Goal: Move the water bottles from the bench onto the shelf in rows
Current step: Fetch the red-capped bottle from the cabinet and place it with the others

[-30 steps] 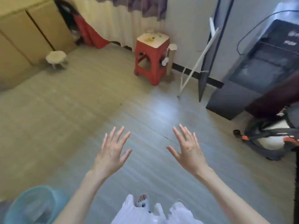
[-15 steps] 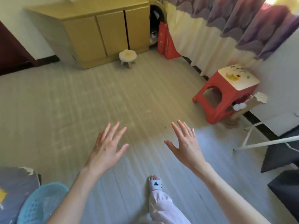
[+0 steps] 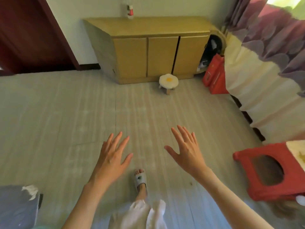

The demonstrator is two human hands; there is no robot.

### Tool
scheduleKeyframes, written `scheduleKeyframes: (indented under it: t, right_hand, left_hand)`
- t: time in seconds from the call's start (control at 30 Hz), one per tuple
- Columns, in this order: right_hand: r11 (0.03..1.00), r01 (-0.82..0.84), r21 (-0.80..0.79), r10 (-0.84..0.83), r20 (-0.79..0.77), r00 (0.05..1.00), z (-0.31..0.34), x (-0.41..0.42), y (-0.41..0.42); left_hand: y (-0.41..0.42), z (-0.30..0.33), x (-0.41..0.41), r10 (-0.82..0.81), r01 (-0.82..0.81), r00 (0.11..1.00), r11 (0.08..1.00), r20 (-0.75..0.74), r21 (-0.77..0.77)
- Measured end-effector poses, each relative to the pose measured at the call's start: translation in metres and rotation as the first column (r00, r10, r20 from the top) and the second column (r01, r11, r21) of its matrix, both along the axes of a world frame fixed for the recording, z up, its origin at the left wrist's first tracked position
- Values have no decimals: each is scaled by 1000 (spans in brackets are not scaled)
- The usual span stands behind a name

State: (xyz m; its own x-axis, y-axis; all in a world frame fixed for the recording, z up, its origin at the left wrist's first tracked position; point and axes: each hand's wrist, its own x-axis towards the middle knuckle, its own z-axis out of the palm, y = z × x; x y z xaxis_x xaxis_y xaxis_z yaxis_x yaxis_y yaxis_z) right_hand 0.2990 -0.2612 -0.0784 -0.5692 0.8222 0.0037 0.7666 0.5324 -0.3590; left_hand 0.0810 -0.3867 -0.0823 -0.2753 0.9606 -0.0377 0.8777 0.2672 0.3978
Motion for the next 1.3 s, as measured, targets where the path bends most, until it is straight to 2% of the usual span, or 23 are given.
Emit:
scheduleKeyframes:
  t: [0.13,0.33,0.47,0.67,0.83,1.0,1.13,1.3]
  right_hand:
    - [1000,-11,-27,12,20,1000,-2,-76,101]
    - [1000,-30,9,30,-41,999,15,-172,231]
    - [998,-43,-40,42,-34,999,5,-220,309]
    - [994,-80,-81,78,-33,996,-12,-282,453]
    - [994,-98,-43,96,-50,994,5,-333,581]
    - [989,-138,-51,135,-62,989,16,-387,676]
    - [988,-132,-80,130,-27,991,3,-428,744]
    - [989,-115,-96,115,-6,993,-12,-495,840]
  left_hand:
    - [92,1,-77,37,-38,999,999,7,20]
    - [225,16,-177,45,-45,999,998,-1,48]
    - [299,6,-213,28,-28,1000,1000,11,10]
    - [417,-9,-269,106,-103,993,993,48,-66]
    - [537,6,-322,140,-139,989,990,45,-17]
    - [635,8,-366,168,-168,985,986,44,-15]
    - [707,-6,-402,150,-146,986,988,75,-58]
    - [811,-23,-479,102,-99,994,992,38,-72]
